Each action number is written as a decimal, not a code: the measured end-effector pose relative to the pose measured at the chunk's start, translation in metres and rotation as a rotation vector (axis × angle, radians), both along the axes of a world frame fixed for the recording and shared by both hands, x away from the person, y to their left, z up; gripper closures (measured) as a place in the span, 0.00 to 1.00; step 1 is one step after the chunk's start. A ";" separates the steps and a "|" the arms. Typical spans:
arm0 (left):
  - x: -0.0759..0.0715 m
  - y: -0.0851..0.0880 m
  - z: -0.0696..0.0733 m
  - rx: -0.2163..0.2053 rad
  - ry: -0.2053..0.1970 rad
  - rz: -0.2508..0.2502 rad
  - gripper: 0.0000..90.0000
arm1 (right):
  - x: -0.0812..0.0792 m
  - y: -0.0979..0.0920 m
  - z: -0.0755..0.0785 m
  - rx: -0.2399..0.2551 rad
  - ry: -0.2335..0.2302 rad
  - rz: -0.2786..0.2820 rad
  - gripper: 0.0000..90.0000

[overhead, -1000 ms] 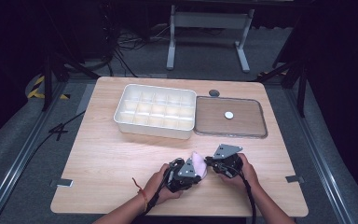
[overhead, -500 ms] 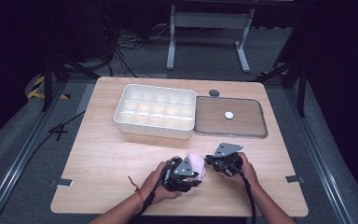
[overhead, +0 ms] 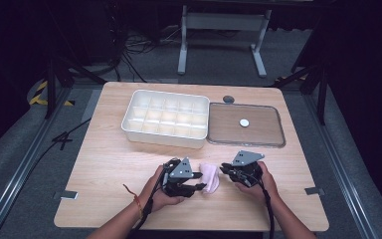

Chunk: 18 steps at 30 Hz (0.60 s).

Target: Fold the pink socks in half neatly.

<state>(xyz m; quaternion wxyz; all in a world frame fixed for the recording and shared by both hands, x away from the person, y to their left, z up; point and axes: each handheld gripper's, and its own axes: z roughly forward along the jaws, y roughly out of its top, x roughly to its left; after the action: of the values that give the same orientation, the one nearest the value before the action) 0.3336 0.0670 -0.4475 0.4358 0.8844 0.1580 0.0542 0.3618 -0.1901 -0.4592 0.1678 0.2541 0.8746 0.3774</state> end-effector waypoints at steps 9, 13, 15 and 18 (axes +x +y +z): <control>-0.005 0.013 0.013 0.039 -0.071 0.020 0.69 | -0.004 -0.006 0.014 0.053 -0.017 -0.015 0.82; -0.006 0.031 0.018 0.096 -0.102 0.032 0.67 | -0.008 -0.006 0.025 0.096 -0.018 -0.024 0.73; -0.006 0.044 0.019 0.126 -0.104 0.034 0.66 | -0.011 -0.004 0.031 0.115 -0.023 -0.031 0.69; -0.009 0.058 0.015 0.174 -0.100 0.033 0.62 | -0.016 0.000 0.039 0.146 -0.043 -0.022 0.67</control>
<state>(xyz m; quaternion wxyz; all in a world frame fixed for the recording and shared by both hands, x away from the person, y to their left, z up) 0.3243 0.1251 -0.4330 0.3639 0.9123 0.1453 0.1189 0.3457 -0.1899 -0.4204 0.1715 0.2670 0.8382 0.4435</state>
